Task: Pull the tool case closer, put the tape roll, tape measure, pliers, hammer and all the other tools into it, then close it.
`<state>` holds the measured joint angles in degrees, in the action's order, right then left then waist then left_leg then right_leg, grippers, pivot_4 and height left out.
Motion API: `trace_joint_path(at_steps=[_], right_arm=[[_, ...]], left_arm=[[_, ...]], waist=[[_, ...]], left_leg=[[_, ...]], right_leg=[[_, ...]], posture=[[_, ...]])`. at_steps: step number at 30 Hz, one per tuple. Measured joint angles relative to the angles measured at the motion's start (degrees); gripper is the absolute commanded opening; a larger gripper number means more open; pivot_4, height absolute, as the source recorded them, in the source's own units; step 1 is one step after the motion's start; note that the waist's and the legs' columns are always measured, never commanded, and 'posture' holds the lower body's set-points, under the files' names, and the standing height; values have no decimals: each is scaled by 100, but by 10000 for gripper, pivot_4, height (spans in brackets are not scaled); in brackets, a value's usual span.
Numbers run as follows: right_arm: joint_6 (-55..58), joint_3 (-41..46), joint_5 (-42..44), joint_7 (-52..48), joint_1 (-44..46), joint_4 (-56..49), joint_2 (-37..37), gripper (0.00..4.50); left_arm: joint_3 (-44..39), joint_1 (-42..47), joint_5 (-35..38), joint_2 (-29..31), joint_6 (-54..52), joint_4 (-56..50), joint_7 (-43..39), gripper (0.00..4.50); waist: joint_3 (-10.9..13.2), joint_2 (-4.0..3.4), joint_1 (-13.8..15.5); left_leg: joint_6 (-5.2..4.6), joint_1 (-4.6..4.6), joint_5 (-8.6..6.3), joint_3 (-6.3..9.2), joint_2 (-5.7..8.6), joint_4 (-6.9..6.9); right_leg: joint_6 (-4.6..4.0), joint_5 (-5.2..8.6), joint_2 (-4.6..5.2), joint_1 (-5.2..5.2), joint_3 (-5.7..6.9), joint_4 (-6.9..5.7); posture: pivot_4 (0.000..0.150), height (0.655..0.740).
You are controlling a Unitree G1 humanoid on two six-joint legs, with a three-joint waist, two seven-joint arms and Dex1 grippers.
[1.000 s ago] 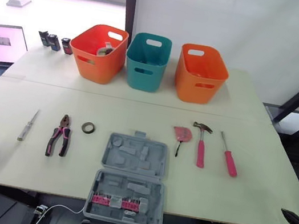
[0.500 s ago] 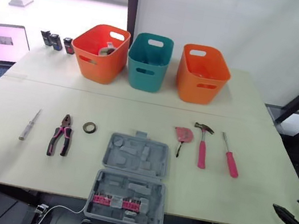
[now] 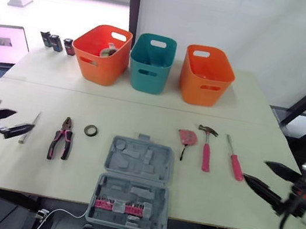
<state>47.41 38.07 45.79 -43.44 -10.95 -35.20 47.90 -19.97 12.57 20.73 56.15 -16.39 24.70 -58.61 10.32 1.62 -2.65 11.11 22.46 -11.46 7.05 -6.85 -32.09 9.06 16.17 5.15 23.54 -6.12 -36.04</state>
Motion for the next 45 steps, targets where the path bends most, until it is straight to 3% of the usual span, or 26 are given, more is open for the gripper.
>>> trace_joint_path(at_steps=[5,13,21,31,34,41,45], right_arm=[[190,-1904,240,232,1479,-328,-16,45000],[55,-4212,-764,136,3339,427,-287,45000],[-383,-5074,-1643,-58,3992,1281,-737,45000],[-572,-5117,-2175,119,4032,1611,-1085,45000],[-569,-5081,-2223,158,3989,1600,-1090,45000],[-516,-5060,-2266,259,3806,1488,-1141,45000],[-516,-5060,-2312,266,3806,1438,-1150,45000]], left_arm=[[1312,1139,-682,-291,1045,772,-958,44366],[2602,3422,-1885,-941,2618,3339,-2074,44366],[3232,4243,-2857,-1500,3358,4711,-2110,44366],[3299,4413,-3407,-1848,3439,5019,-1560,44366],[3299,4415,-3509,-1872,3430,5078,-1451,35499],[3270,4439,-3641,-1919,3445,5095,-1226,478],[3262,4467,-3659,-1917,3469,5109,-1217,478]], waist=[[1,-1,19],[1,-2,51],[5,-8,8],[5,-9,51],[5,-9,35],[5,-9,28],[5,-9,30]], left_leg=[[-2,12,2,1,0,0],[-6,17,5,2,0,-7],[-2,17,7,2,0,1],[0,15,9,2,0,-3],[-1,10,8,3,0,-2],[1,9,10,3,0,-2],[1,7,9,3,0,-3]], right_leg=[[2,0,-2,5,0,-1],[12,1,-5,1,1,-6],[55,0,-6,2,9,-16],[56,-1,-5,-8,11,-18],[57,-1,-5,-10,11,-19],[57,-1,-5,-12,11,-19],[57,-1,-5,-14,11,-19]], posture=[[1500,7400],[1500,7400],[1500,7400],[1500,7400],[1500,7400],[1500,7400],[1500,7400]])
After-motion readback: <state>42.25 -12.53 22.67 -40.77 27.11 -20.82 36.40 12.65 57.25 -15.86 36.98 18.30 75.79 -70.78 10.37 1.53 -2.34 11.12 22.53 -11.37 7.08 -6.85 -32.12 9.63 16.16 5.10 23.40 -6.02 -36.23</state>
